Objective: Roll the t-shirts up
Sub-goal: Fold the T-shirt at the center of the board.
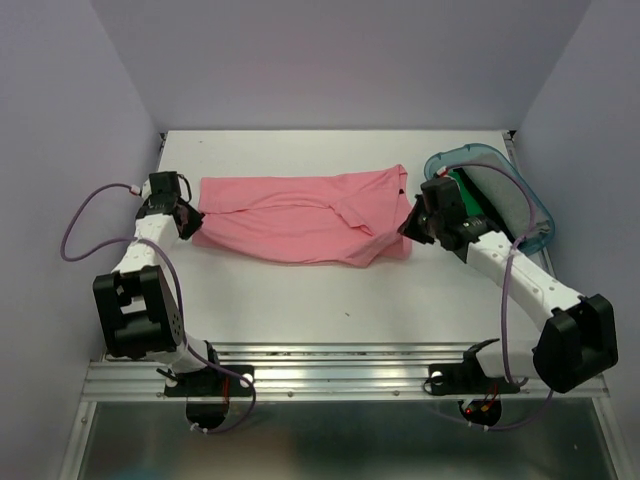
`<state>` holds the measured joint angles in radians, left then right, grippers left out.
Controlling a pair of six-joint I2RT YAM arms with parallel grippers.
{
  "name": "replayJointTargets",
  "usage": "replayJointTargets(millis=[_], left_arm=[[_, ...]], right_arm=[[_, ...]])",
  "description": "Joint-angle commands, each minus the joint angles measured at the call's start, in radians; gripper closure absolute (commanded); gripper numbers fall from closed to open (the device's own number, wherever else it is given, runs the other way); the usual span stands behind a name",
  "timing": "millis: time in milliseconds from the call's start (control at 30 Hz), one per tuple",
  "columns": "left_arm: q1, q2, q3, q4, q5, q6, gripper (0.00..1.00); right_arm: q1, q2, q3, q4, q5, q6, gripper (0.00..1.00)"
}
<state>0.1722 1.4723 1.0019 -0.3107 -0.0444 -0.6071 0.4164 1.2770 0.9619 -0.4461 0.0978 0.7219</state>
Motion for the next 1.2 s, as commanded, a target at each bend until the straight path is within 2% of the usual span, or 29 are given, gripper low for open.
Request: replayJointTargets(millis=[0, 367, 800, 1167], left_arm=[[0.006, 0.02, 0.061, -0.001, 0.014, 0.003, 1.0], [0.007, 0.083, 0.164, -0.005, 0.006, 0.009, 1.0], [0.021, 0.129, 0.202, 0.021, 0.018, 0.01, 1.0], [0.023, 0.169, 0.245, 0.019, 0.012, 0.023, 1.0]], right_arm=[[-0.013, 0.031, 0.087, -0.011, 0.042, -0.076, 0.99], [-0.056, 0.131, 0.205, -0.008, 0.095, -0.139, 0.99], [-0.094, 0.257, 0.337, 0.02, 0.091, -0.203, 0.99], [-0.103, 0.329, 0.376, 0.047, 0.074, -0.22, 0.99]])
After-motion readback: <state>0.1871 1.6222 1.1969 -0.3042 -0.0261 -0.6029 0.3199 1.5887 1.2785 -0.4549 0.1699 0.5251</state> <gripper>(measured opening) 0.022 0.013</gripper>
